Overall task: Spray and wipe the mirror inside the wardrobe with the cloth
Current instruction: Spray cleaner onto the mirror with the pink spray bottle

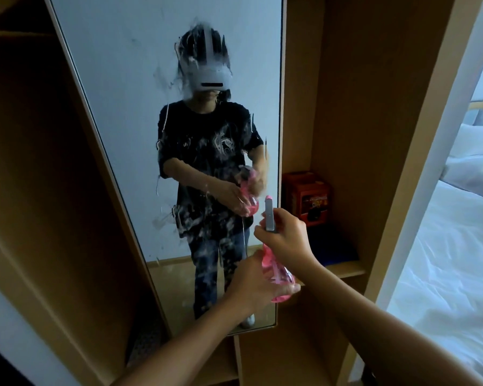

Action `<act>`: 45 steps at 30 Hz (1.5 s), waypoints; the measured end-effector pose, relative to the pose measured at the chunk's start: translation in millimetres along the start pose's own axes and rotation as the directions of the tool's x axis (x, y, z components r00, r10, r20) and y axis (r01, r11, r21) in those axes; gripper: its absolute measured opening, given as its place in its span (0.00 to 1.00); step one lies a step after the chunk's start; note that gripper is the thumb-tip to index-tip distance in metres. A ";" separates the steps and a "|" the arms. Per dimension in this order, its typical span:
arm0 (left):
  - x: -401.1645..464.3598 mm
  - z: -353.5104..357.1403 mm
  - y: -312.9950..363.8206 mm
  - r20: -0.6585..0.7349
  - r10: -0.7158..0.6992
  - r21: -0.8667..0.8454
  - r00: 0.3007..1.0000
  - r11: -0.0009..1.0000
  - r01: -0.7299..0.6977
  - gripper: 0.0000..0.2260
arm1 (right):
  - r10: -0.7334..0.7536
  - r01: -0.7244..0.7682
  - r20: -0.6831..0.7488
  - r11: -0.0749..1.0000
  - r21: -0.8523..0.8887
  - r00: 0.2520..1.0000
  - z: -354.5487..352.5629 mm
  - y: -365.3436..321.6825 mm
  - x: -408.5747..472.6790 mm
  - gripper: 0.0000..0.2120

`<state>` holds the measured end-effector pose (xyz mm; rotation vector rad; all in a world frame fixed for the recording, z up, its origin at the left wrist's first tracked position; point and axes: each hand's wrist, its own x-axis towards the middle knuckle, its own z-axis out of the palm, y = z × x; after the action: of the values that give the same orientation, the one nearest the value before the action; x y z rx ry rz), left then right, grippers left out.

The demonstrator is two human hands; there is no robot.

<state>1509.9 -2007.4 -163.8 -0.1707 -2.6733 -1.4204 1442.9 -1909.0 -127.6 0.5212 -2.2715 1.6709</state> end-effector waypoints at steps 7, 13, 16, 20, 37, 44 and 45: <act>-10.9 27.3 -20.7 0.034 -0.029 -0.049 0.999 0.998 0.031 0.22 | 0.038 -0.040 0.102 0.999 0.016 0.994 -2.9 22.6 -16.5 0.14; -26.3 48.1 -47.4 0.038 -0.080 -0.028 0.996 0.996 0.081 0.24 | 0.084 -0.081 0.128 0.996 -0.028 0.988 7.5 45.3 -40.5 0.13; -31.1 51.7 -55.8 0.029 -0.092 -0.012 0.995 0.996 0.092 0.27 | 0.085 -0.077 0.123 0.994 -0.072 0.989 13.2 52.8 -46.0 0.11; -37.1 53.7 -63.0 0.030 -0.103 -0.006 0.994 0.995 0.103 0.26 | 0.102 -0.092 0.106 0.991 -0.094 0.989 21.2 60.6 -52.4 0.09; -67.8 27.5 -77.5 -0.040 -0.160 -0.059 0.986 0.986 0.158 0.20 | 0.065 -0.048 0.273 0.997 -0.066 0.960 64.5 46.7 -62.9 0.09; -81.2 6.6 -82.4 -0.063 -0.169 -0.063 0.984 0.984 0.165 0.18 | 0.057 -0.045 0.335 0.998 -0.043 0.940 86.0 33.2 -66.5 0.11; -83.7 2.6 -82.5 -0.072 -0.164 -0.061 0.984 0.985 0.160 0.17 | 0.058 -0.045 0.349 0.998 -0.045 0.935 89.7 31.2 -66.8 0.12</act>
<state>1580.1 -2055.1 -245.1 0.0982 -2.6399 -1.5134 1488.6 -1978.0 -209.2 0.8157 -2.5771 1.6675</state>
